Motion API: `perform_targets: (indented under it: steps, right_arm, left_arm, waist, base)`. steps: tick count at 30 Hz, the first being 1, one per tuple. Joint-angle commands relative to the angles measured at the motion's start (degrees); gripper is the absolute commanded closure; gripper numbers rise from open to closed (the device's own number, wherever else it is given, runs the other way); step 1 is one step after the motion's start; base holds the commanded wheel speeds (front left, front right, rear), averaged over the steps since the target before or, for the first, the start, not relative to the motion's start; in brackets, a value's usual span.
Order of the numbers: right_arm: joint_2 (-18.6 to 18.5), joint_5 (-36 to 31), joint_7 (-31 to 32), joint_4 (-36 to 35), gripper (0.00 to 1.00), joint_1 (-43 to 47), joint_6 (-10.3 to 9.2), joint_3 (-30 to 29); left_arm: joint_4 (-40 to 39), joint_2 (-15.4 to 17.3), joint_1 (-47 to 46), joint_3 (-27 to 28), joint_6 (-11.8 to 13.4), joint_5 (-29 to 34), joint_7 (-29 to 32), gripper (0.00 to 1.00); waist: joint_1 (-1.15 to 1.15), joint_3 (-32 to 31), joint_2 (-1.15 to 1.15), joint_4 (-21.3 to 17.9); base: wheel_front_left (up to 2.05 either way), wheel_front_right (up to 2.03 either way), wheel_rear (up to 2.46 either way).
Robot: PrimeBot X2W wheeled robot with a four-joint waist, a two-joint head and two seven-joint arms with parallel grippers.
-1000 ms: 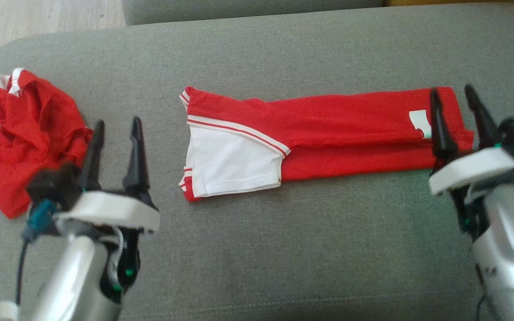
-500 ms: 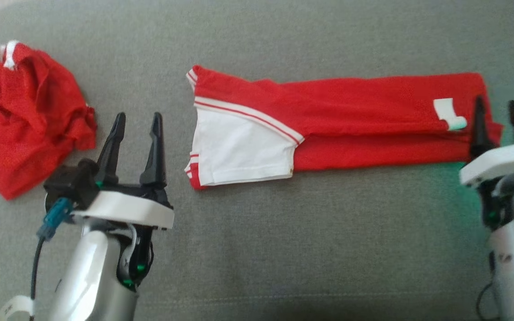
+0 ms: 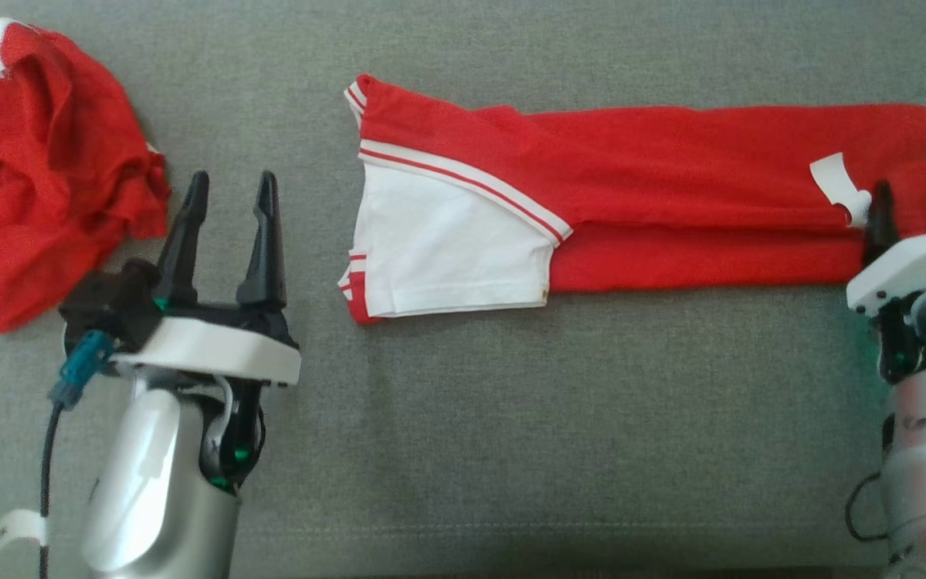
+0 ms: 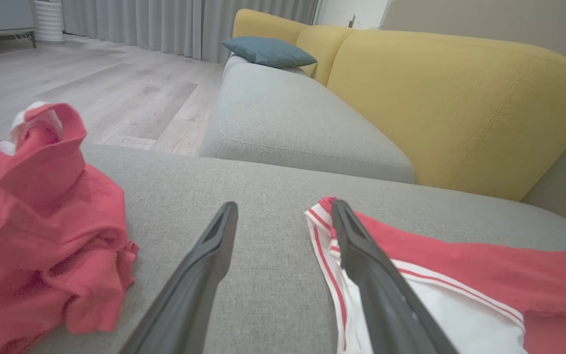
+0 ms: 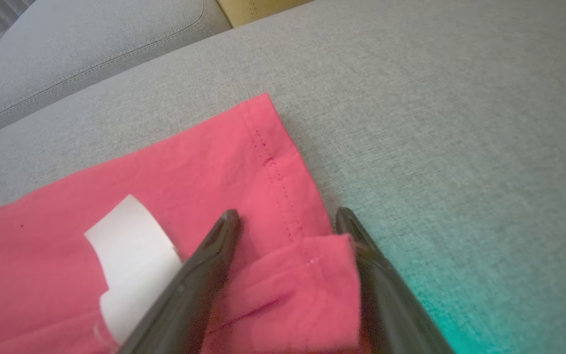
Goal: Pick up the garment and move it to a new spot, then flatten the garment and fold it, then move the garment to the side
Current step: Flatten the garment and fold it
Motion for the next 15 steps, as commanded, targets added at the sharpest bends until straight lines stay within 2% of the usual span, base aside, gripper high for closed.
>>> perform_targets:
  steps: [1, 8, 9, 10, 11, 15]
  right_arm:
    - [0.6, -0.6, 0.7, -0.9, 0.00, -1.5, 0.19, 0.4]
    - [1.9, -1.5, 1.9, -0.5, 0.00, -2.2, 0.19, -0.6]
    - [2.1, -1.3, 2.2, -0.3, 0.21, -2.3, 0.19, -0.4]
    - [2.2, -1.1, 2.4, -0.3, 0.82, -2.3, 0.19, -0.3]
    - [2.2, -0.9, 2.5, -0.3, 1.00, -2.2, 0.19, -0.1]
    - [1.6, -0.6, 2.7, -0.6, 1.00, -1.9, 0.19, -1.0]
  left_arm:
    - [-1.7, 0.4, -2.4, 2.4, -0.2, 0.6, -0.7, 0.00]
    - [-1.7, 0.2, -3.6, 3.5, -0.7, 1.4, -0.7, 0.00]
    - [-1.6, 0.2, -3.6, 3.6, -0.8, 1.5, -0.7, 0.00]
    - [-1.6, 0.2, -3.6, 3.7, -0.8, 1.6, -0.7, 0.00]
    - [-1.5, 0.2, -3.7, 3.8, -0.9, 1.6, -0.7, 0.00]
    - [-1.2, 0.1, -3.7, 3.6, -1.0, 1.2, -0.7, 0.00]
  waist:
    - [0.00, 0.4, 0.00, -0.3]
    - [0.00, 1.7, 0.00, -1.3]
    - [0.00, 1.7, 0.00, -1.5]
    - [0.00, 1.7, 0.00, -1.6]
    - [0.00, 1.6, 0.00, -1.7]
    - [0.00, 1.1, 0.00, -2.0]
  base:
    - [0.00, 0.00, 0.00]
    - [0.00, 0.00, 0.00]
    - [0.00, 0.00, 0.00]
    - [0.00, 0.00, 0.00]
    - [0.00, 0.00, 0.00]
    - [0.00, 0.00, 0.00]
